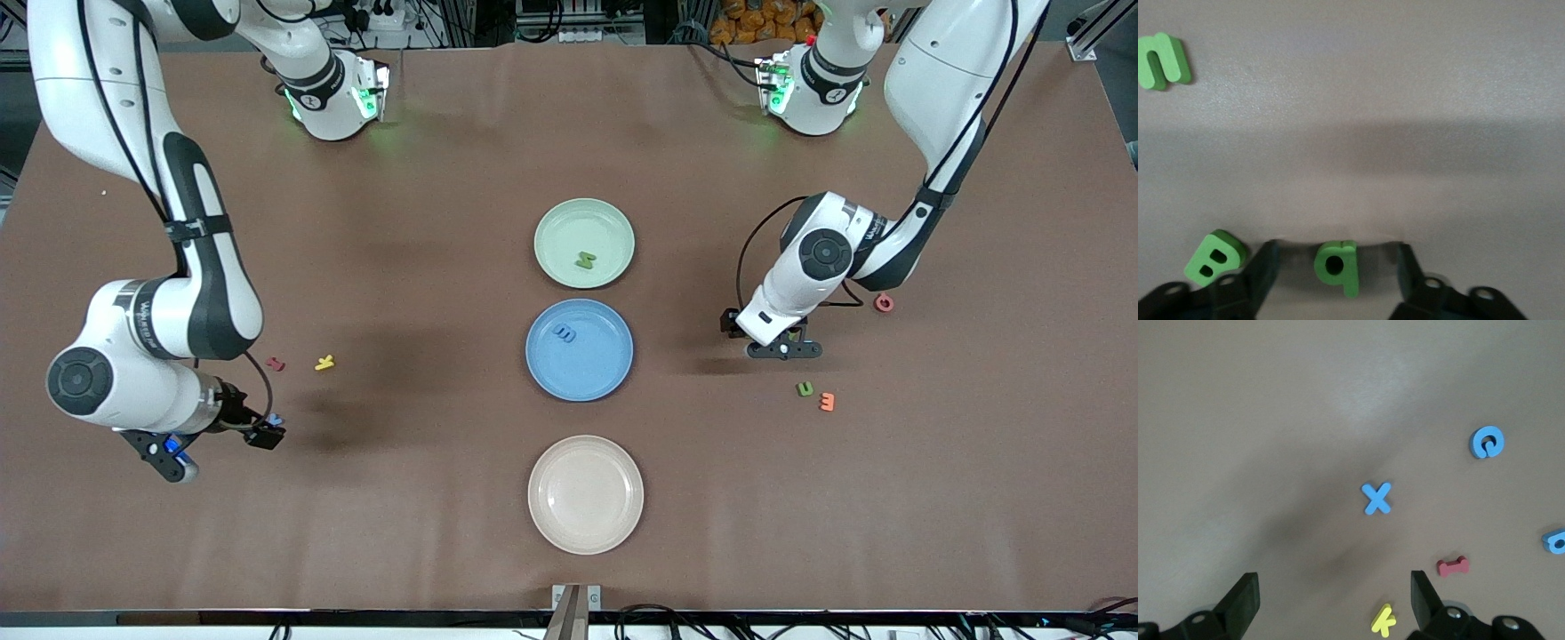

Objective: Sort letters by color into matching plates
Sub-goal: 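Grasp the green P with the left gripper while the right gripper reaches the X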

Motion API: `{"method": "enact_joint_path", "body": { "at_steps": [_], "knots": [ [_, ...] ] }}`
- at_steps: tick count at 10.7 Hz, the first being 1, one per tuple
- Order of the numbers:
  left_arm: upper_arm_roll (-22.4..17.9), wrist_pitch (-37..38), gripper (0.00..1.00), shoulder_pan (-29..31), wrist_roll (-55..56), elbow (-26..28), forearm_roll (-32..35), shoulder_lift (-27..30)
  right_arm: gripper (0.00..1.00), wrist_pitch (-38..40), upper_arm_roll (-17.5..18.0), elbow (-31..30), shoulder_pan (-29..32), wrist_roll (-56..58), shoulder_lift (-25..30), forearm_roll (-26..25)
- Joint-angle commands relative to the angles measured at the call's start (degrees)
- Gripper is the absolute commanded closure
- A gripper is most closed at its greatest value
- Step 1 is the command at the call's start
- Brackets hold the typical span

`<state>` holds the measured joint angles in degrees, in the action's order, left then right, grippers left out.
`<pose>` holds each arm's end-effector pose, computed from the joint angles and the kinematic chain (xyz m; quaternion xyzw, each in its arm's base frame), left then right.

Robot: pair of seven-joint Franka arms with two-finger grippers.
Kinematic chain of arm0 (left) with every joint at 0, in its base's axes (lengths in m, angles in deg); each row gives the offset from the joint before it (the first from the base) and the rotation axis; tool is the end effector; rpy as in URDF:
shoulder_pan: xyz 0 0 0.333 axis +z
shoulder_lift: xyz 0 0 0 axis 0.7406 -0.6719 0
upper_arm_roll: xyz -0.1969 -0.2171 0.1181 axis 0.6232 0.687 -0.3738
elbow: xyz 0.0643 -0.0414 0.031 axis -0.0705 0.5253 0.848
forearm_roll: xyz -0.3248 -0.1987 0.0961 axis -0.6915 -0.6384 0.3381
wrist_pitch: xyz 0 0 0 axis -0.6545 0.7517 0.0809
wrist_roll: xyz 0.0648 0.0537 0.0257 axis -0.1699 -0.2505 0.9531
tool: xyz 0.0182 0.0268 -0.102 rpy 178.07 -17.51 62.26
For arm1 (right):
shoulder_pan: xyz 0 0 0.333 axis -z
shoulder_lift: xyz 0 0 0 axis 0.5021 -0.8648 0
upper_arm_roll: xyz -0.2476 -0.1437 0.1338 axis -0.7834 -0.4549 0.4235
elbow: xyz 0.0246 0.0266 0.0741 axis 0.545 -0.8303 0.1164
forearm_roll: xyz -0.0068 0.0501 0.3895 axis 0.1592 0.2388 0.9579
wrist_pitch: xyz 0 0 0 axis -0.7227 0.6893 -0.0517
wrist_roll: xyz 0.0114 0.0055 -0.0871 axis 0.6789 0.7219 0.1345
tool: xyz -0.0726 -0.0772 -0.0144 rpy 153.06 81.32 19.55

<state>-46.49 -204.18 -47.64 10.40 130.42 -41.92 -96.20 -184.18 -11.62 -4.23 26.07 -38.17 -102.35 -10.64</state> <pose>0.5195 -0.1967 0.1723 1.0000 -0.0054 -0.0003 0.0067 0.7091 0.0096 0.2913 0.9394 -0.3416 -0.0266 0.0101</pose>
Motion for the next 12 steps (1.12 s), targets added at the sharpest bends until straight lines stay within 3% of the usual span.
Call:
{"method": "enact_joint_path", "body": {
  "at_steps": [1,3,5,8,12],
  "knots": [
    [0.7,-0.9,0.35,0.9,-0.3,1.0,1.6,0.3,0.0,-8.6,0.2,-7.5,1.5,-1.3,1.5,1.0],
    [0.7,-0.9,0.61,0.8,-0.1,1.0,1.6,0.3,0.0,-12.2,0.2,-9.3,2.5,-0.9,0.9,1.1],
    [0.7,-0.9,0.99,0.7,-0.1,0.8,1.6,0.4,0.0,-16.0,0.2,-12.1,3.2,-0.8,0.5,1.1],
    [2.3,-0.8,1.0,0.6,0.3,0.3,1.6,1.3,0.0,-20.4,0.2,-13.6,3.5,-0.9,-1.5,1.0],
    [12.2,3.0,1.0,0.7,8.0,-3.3,-0.1,2.4,0.0,-25.4,0.2,-15.5,3.7,-0.8,-2.8,1.0]
  ]
}}
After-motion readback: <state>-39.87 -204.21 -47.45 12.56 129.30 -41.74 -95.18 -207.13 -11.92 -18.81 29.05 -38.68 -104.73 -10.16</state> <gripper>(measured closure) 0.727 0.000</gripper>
